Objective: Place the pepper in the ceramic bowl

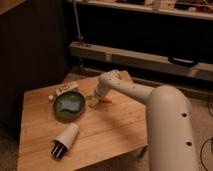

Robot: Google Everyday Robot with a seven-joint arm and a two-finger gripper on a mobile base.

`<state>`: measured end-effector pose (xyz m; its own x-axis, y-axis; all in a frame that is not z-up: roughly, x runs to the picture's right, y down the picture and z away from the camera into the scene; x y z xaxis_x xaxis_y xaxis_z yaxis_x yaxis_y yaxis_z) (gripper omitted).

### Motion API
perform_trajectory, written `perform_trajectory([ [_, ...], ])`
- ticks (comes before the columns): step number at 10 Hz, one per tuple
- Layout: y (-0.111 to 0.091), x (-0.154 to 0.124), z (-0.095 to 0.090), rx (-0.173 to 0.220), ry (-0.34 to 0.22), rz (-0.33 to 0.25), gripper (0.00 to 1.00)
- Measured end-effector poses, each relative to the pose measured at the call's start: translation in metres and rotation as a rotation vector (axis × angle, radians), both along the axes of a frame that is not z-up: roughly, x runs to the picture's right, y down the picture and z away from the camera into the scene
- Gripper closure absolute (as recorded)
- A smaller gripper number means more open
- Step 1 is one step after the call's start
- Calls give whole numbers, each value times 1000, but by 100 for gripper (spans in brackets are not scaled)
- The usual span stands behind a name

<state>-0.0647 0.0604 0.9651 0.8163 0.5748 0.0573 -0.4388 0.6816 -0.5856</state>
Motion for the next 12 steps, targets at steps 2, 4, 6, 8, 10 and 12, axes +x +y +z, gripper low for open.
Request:
perform_trajectory([
  [2, 2, 2, -2, -5, 1, -2, 90],
  [4, 2, 2, -2, -6, 2, 0, 90],
  [6, 2, 2, -2, -7, 2, 0, 90],
  [8, 2, 2, -2, -7, 2, 0, 90],
  [10, 2, 2, -2, -7, 2, 0, 90],
  [12, 2, 3, -2, -7, 2, 0, 90],
])
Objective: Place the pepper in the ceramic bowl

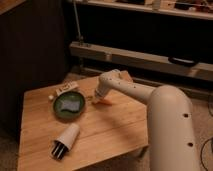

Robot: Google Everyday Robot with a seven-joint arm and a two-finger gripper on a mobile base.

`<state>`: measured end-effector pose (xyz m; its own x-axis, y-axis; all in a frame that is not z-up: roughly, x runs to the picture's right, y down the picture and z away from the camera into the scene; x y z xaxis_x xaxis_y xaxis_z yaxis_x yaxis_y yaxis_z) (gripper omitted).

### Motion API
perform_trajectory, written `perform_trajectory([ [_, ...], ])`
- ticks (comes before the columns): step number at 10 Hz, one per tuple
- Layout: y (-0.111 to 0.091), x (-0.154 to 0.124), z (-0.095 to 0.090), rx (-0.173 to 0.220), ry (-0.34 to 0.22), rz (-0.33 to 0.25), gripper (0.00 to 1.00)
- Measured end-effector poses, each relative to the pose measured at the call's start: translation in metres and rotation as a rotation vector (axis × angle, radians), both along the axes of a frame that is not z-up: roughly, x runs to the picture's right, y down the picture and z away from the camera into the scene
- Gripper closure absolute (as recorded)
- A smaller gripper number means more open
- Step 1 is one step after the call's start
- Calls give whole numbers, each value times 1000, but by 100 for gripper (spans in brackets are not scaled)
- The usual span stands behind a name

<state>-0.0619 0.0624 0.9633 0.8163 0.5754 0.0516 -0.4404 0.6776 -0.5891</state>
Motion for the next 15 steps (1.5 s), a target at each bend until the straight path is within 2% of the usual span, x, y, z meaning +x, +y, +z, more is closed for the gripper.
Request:
perform_trajectory([
  [8, 0, 0, 0, 0, 0, 1, 89],
  [9, 0, 0, 0, 0, 0, 1, 87],
  [15, 1, 1, 1, -1, 1, 1, 29],
])
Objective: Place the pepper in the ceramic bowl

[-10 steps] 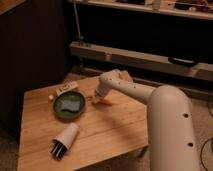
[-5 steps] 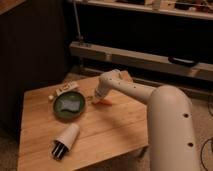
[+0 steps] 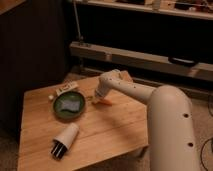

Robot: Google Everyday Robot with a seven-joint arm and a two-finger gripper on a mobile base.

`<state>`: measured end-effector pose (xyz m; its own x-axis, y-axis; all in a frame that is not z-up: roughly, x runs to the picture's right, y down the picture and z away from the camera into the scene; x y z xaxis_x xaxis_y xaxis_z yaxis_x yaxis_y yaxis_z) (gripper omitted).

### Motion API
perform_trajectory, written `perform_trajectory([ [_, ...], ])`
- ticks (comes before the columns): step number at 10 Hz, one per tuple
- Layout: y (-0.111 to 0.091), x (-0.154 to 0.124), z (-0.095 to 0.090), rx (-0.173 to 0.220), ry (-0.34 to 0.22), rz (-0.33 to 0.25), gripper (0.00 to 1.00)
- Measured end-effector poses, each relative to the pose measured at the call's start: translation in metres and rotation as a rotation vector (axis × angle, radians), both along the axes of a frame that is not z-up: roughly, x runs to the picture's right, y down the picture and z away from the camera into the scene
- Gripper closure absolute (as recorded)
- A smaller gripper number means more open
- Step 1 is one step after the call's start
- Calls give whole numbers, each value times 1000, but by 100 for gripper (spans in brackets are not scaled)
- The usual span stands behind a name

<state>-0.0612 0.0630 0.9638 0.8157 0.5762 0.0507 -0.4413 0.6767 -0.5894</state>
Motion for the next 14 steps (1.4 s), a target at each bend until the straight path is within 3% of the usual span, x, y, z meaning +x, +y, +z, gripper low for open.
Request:
perform_trajectory([
  [1, 0, 0, 0, -1, 0, 1, 22],
  [3, -5, 3, -11, -11, 6, -9, 21],
  [6, -37, 1, -44, -2, 2, -3, 21],
  [9, -37, 1, -46, 0, 10, -8, 21],
  [14, -26, 10, -33, 27, 133, -99, 21],
])
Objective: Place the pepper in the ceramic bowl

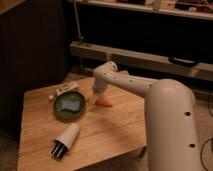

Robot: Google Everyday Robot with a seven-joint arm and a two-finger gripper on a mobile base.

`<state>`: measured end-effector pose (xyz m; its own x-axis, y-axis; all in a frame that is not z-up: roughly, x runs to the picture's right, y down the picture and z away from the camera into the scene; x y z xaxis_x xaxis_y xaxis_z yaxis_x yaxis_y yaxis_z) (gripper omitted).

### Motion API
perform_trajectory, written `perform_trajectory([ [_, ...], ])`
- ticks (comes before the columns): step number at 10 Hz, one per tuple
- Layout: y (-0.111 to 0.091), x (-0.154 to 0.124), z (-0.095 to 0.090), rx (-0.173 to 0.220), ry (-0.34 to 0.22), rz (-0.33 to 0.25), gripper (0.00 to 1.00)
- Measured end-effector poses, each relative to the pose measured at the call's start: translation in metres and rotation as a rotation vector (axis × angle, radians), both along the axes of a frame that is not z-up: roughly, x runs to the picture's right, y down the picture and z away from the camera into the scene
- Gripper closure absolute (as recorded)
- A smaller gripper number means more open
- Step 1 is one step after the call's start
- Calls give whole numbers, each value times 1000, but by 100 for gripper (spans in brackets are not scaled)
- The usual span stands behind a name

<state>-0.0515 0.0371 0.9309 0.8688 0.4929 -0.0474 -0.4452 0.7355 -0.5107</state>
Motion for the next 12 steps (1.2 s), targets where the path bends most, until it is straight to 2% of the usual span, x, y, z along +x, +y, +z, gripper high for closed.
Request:
perform_trajectory([
  [1, 5, -3, 3, -5, 2, -7, 21],
  [2, 7, -4, 5, -8, 2, -9, 26],
  [4, 10, 1, 10, -15, 2, -5, 43],
  [5, 13, -1, 11, -23, -7, 0, 56],
  [9, 17, -1, 14, -47, -18, 2, 94],
  [10, 17, 0, 13, -51, -15, -1, 99],
  [11, 16, 3, 10, -53, -8, -5, 100],
  [12, 6, 4, 3, -39, 1, 7, 100],
])
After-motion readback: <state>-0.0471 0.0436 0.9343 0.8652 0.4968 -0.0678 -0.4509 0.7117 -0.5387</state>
